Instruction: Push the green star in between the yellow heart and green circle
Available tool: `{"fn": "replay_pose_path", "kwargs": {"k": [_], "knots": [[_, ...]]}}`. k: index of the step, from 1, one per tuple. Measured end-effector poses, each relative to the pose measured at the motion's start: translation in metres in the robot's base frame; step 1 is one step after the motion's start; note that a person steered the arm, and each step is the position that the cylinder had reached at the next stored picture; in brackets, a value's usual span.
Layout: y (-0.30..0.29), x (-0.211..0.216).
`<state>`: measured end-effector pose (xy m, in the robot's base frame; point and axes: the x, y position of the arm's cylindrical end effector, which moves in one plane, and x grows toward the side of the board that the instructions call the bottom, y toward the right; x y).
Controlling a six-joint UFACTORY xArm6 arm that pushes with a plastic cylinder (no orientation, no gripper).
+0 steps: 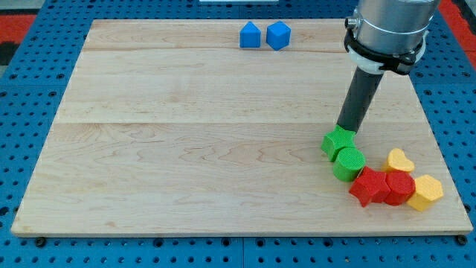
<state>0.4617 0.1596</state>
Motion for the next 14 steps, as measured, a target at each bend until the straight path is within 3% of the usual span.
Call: {"fn": "replay_pose_path", "kwargs": {"k": [2, 3, 5, 8, 12, 14], "knots": [[-0.043, -0.033], [-0.077, -0.026], [-0.037, -0.024], [-0.061, 0.015], [0.016, 0.020], [0.016, 0.054]]}}
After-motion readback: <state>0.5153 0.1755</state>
